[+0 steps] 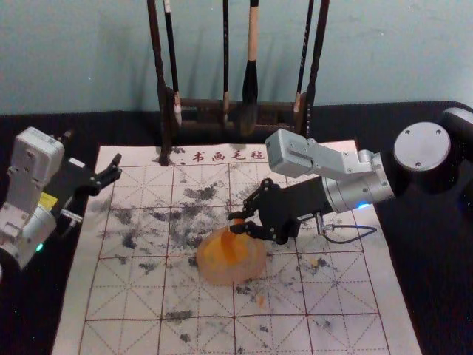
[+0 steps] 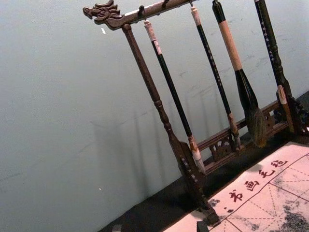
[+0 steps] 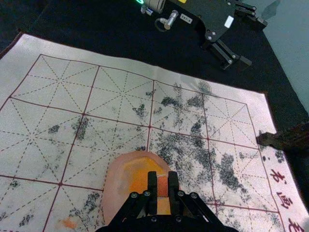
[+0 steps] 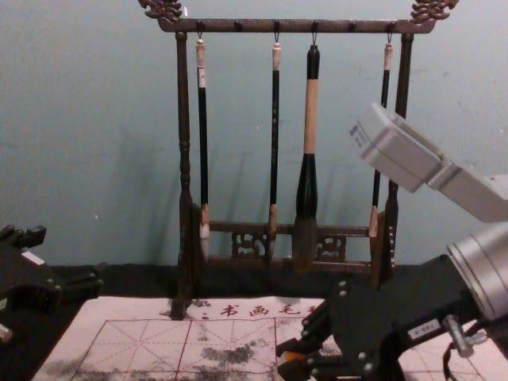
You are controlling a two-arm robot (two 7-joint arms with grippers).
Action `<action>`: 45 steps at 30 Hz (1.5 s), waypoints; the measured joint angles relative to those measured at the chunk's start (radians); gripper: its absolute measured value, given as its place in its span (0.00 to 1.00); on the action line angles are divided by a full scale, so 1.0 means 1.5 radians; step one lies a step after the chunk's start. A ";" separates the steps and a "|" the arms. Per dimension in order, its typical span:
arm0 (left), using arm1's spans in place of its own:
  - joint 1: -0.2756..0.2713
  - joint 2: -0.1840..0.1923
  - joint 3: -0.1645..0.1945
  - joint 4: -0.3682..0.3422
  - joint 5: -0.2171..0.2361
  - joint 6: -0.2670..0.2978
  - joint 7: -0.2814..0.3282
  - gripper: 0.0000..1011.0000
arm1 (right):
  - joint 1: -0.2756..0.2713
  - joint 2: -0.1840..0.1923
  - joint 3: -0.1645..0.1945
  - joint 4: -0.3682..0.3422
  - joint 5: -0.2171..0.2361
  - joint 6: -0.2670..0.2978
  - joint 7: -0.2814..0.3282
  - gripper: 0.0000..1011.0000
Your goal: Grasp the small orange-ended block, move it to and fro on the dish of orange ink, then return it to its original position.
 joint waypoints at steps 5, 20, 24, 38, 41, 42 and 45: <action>0.000 0.000 0.000 0.000 0.000 0.000 0.000 0.99 | -0.001 0.003 0.004 -0.006 0.003 0.001 0.000 0.13; 0.000 0.000 0.000 0.000 0.000 0.000 0.000 0.99 | -0.018 0.060 0.037 -0.090 0.032 0.008 -0.008 0.13; 0.000 0.000 0.000 0.000 0.000 0.000 0.000 0.99 | -0.024 0.083 0.050 -0.119 0.039 0.011 -0.014 0.13; 0.000 0.000 0.000 0.000 0.000 0.000 0.000 0.99 | -0.068 0.167 0.092 -0.191 0.059 0.039 -0.038 0.13; 0.000 0.000 0.000 0.000 0.000 0.000 0.000 0.99 | -0.081 0.181 0.101 -0.200 0.064 0.046 -0.043 0.13; 0.000 0.000 0.000 0.000 0.000 0.000 0.000 0.99 | -0.084 0.185 0.103 -0.202 0.066 0.047 -0.045 0.13; 0.000 0.000 0.000 0.000 0.000 0.000 0.000 0.99 | -0.095 0.198 0.111 -0.208 0.069 0.052 -0.049 0.13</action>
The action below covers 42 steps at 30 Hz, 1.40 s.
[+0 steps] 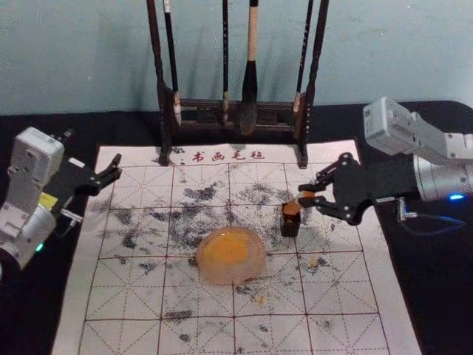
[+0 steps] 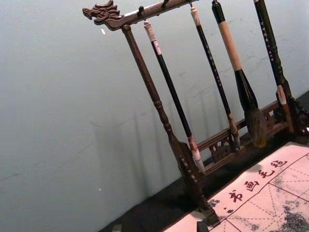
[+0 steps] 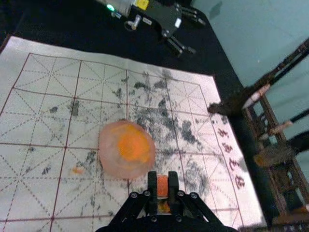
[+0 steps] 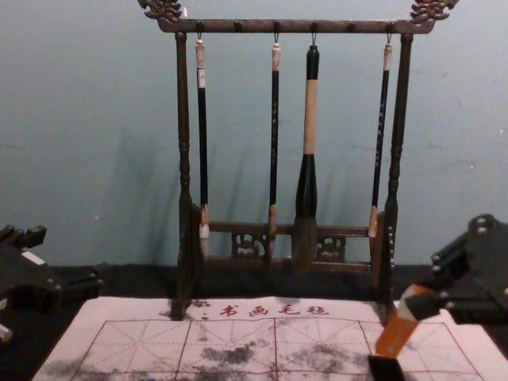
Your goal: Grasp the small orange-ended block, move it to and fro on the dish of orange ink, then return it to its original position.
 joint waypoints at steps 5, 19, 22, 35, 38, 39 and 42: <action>0.000 0.000 0.000 0.000 0.000 0.000 0.000 0.99 | -0.011 0.007 0.007 -0.001 0.001 0.006 -0.004 0.13; 0.000 0.000 0.000 0.000 0.000 0.000 0.000 0.99 | 0.007 -0.024 -0.003 0.056 -0.029 0.008 0.007 0.13; 0.000 0.000 0.000 0.000 0.000 0.000 0.000 0.99 | 0.013 -0.034 -0.005 0.069 -0.033 0.007 0.009 0.13; 0.000 0.000 0.000 0.000 0.000 0.000 0.000 0.99 | 0.033 -0.061 -0.014 0.107 -0.044 0.002 0.015 0.13; 0.000 0.000 0.000 0.000 0.000 0.000 0.000 0.99 | 0.035 -0.064 -0.017 0.112 -0.046 0.002 0.017 0.13; 0.000 0.000 0.000 0.000 0.000 0.000 0.000 0.99 | 0.037 -0.066 -0.019 0.116 -0.048 0.002 0.018 0.13; 0.000 0.000 0.000 0.000 0.000 0.000 0.000 0.99 | 0.041 -0.071 -0.023 0.124 -0.051 0.003 0.020 0.13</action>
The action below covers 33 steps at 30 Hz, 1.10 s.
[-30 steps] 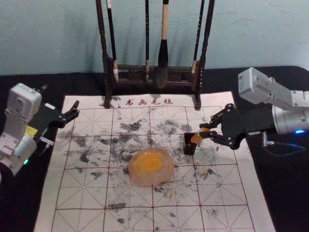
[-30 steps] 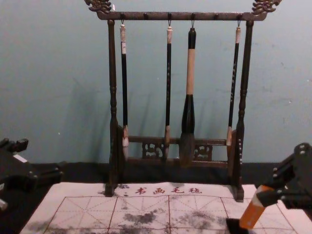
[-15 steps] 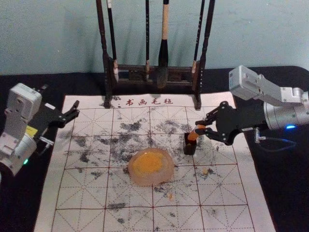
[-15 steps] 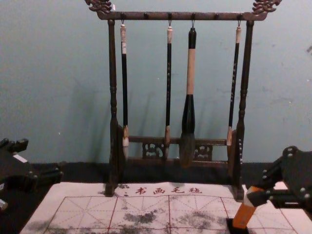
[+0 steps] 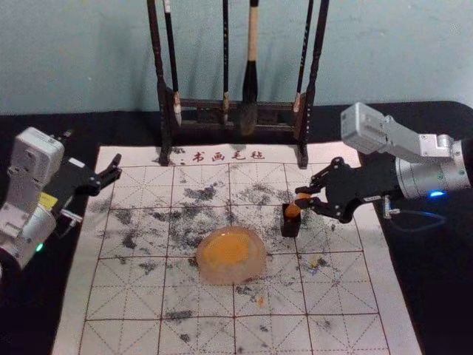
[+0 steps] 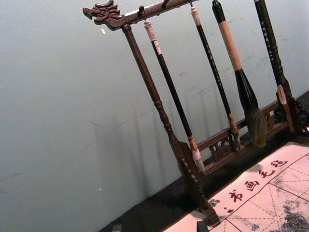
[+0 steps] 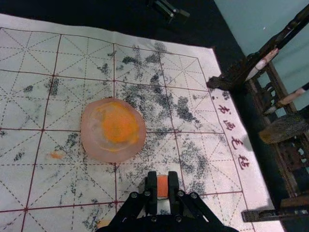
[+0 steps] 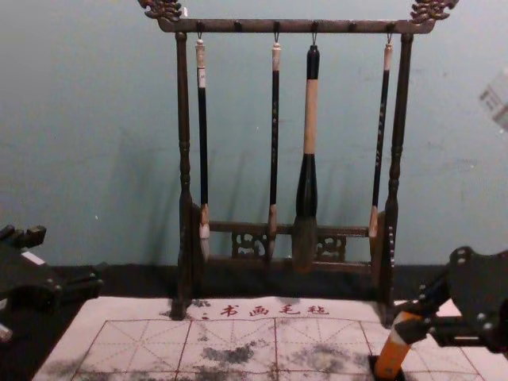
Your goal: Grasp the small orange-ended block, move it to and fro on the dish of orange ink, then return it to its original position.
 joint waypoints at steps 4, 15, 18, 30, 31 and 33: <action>0.000 0.000 0.000 0.000 0.000 0.000 0.000 0.99 | 0.005 -0.006 -0.005 0.010 -0.005 0.001 0.003 0.13; 0.000 0.000 0.000 0.000 0.000 0.000 0.000 0.99 | 0.022 -0.028 -0.019 0.047 -0.016 0.002 0.011 0.13; 0.000 0.000 0.000 0.000 0.000 0.000 0.000 0.99 | 0.024 -0.032 -0.022 0.056 -0.017 0.002 0.013 0.13; 0.000 0.000 0.000 0.000 0.000 0.000 0.000 0.99 | 0.025 -0.036 -0.026 0.065 -0.021 -0.005 0.013 0.13; 0.000 0.000 0.000 0.000 0.000 0.000 0.000 0.99 | 0.025 -0.036 -0.026 0.065 -0.021 -0.005 0.013 0.13; 0.000 0.000 0.000 0.000 0.000 0.000 0.000 0.99 | 0.025 -0.036 -0.026 0.065 -0.021 -0.004 0.013 0.13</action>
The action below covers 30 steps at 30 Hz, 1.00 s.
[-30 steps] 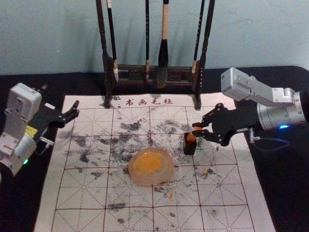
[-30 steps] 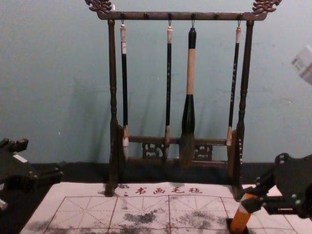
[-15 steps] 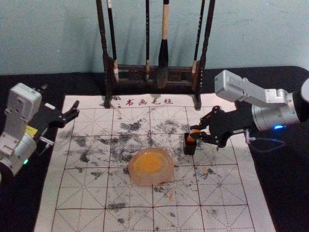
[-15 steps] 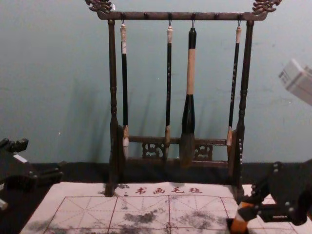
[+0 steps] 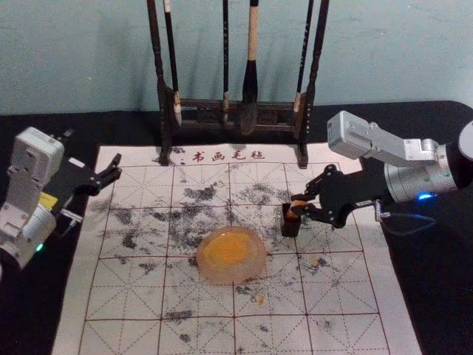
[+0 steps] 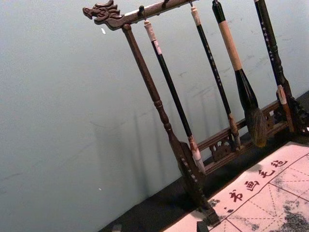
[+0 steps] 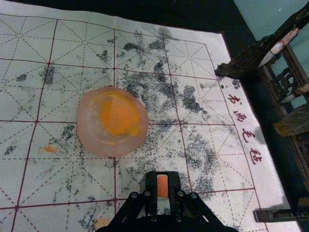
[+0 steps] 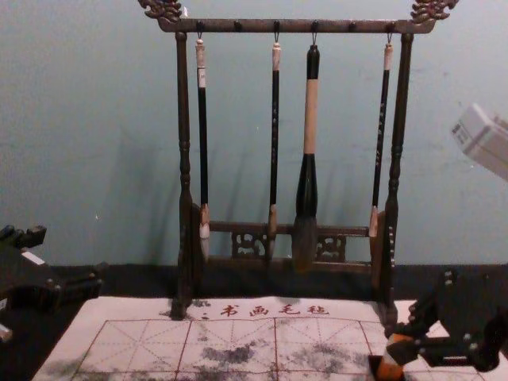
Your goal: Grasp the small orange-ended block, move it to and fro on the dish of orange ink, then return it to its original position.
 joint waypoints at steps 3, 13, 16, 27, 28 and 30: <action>0.000 0.000 0.000 0.000 0.000 0.000 0.000 0.99 | 0.000 0.000 0.000 0.000 0.000 0.000 0.000 0.13; 0.000 0.000 0.000 0.000 0.000 0.000 0.000 0.99 | -0.001 0.000 0.000 0.000 0.001 0.001 0.000 0.35; 0.000 0.000 0.000 0.000 0.000 0.000 0.000 0.99 | -0.001 0.000 0.000 0.000 0.001 0.001 0.000 0.43; 0.000 0.000 0.000 0.000 0.000 0.000 0.000 0.99 | -0.001 0.000 0.001 0.000 0.002 0.002 0.000 0.79; 0.000 0.000 0.000 0.000 0.000 0.000 0.000 0.99 | -0.001 0.000 0.001 0.000 0.002 0.002 0.000 0.80; 0.000 0.000 0.000 0.000 0.000 0.000 0.000 0.99 | -0.001 0.000 0.001 0.000 0.002 0.002 0.000 0.86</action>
